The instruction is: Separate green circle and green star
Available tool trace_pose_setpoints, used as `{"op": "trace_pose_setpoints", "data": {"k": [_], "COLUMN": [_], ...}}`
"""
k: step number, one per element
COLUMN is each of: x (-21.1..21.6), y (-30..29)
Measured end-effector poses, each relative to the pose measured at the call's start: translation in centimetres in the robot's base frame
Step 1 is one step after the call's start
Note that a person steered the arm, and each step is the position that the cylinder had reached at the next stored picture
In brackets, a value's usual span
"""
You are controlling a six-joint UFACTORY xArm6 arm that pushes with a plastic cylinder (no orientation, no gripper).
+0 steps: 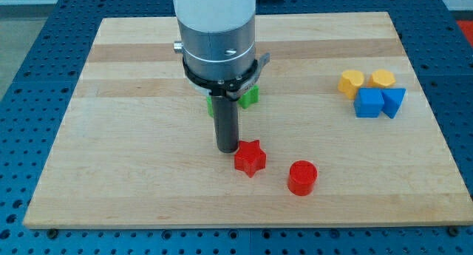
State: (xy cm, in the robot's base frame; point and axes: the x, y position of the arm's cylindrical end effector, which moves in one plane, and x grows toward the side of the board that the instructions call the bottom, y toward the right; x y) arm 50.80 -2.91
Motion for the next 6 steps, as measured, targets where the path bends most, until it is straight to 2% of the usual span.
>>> {"op": "trace_pose_setpoints", "data": {"k": [2,4,6], "x": [1.4,3.5,-0.1], "y": [3.0,3.4,0.8]}}
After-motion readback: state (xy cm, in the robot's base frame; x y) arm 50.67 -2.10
